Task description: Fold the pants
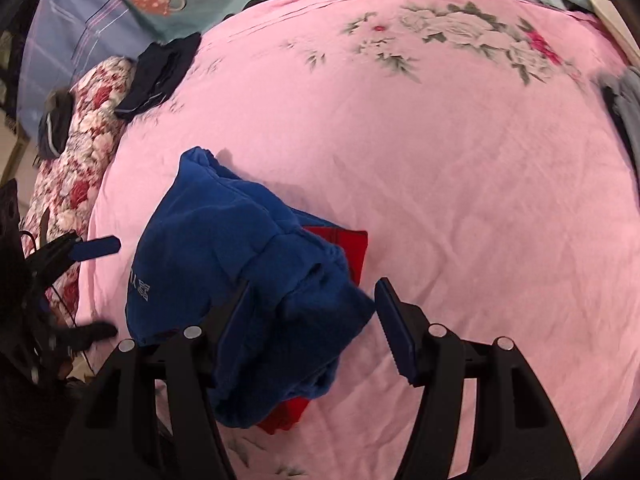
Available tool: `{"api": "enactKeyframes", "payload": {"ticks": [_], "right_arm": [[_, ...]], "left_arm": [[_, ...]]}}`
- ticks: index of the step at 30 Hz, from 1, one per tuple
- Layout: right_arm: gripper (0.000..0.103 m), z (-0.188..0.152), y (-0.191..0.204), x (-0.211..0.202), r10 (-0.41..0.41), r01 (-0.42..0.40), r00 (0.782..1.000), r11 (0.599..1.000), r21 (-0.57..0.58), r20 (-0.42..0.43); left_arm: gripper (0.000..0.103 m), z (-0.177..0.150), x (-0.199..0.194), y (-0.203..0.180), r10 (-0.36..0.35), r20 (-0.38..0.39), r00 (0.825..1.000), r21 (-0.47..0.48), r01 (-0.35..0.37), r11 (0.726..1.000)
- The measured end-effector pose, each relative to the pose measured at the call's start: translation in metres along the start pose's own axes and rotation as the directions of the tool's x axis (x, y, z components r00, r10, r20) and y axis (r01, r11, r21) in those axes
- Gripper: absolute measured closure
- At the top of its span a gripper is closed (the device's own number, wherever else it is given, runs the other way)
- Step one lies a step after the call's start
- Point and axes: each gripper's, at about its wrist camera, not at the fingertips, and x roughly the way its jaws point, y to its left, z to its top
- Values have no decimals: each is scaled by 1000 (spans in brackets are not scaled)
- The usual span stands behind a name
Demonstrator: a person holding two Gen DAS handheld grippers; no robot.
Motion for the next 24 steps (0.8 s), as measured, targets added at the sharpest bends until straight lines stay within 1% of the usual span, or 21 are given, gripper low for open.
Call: {"api": "enactKeyframes", "payload": {"ticks": [2,4,6,9,11,12,14,17,18,19,21,22,23,24], "right_arm": [[41,4,-7,3,54,-54,998,999,-2,-11],[40,8,-18,11,133,-133,991,991,8,-31],[40,11,-25,19,171,-170,984,985,20,-51],[40,15,-35,31,272,-270,960,962,44,-71],[39,17,-40,37,316,-312,945,948,58,-80],[39,17,-43,40,345,-340,935,938,74,-83],[39,18,-51,44,421,-412,905,905,109,-69],[39,21,-59,51,501,-488,864,857,166,-47],[37,23,-61,52,517,-501,855,846,184,-48],[37,25,-59,53,542,-521,838,830,197,-65],[36,27,-56,48,583,-563,808,807,180,-88],[36,28,-52,44,590,-576,802,805,142,-95],[36,29,-52,43,583,-571,806,812,121,-106],[40,31,-55,48,554,-541,824,831,127,-119]], "left_arm": [[2,0,13,-11,3,-31,1000,12,-2,1000],[2,3,30,-18,16,-75,997,20,-14,1000],[3,6,41,-21,27,-103,994,18,-25,1000],[3,7,45,-21,50,-113,992,16,-49,999],[3,6,46,-23,62,-113,992,6,-62,998],[3,5,46,-23,64,-115,991,-2,-64,998],[3,2,48,-25,72,-125,989,-14,-74,997],[3,0,53,-31,93,-137,986,-8,-95,995],[3,1,54,-32,97,-140,985,-13,-100,995],[2,-1,52,-32,101,-140,985,-16,-104,994],[2,-1,53,-32,105,-144,984,-21,-109,994],[2,-2,53,-32,107,-146,984,-23,-111,994],[2,-3,52,-32,108,-144,984,-23,-113,993],[2,-4,52,-32,111,-142,984,-22,-115,993]]}}
